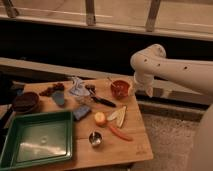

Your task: Place grapes in plastic cup

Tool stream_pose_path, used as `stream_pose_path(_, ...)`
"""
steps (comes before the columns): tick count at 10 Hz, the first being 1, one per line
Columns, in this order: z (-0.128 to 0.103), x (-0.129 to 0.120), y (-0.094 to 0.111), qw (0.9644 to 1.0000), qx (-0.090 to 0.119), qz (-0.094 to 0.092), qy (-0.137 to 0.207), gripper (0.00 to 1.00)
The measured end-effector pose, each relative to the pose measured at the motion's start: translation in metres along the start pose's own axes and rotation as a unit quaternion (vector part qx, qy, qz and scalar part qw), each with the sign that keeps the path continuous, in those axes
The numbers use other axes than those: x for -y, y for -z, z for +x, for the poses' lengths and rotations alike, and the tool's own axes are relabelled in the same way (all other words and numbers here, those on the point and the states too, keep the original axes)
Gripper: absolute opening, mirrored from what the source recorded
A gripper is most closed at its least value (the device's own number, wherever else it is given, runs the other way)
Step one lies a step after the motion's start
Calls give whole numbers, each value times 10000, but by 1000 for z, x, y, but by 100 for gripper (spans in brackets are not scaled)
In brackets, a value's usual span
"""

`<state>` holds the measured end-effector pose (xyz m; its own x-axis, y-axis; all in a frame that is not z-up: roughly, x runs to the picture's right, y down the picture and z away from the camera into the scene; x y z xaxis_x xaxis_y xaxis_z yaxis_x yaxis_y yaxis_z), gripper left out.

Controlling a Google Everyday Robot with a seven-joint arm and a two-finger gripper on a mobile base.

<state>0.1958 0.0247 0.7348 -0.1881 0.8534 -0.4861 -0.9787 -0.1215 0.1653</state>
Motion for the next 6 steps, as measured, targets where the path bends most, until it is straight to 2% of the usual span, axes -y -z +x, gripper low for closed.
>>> stream_pose_path(5, 1, 0, 0, 10000, 12, 21, 35, 70)
stream_pose_path(6, -2, 0, 1, 9999, 89, 30, 106, 70)
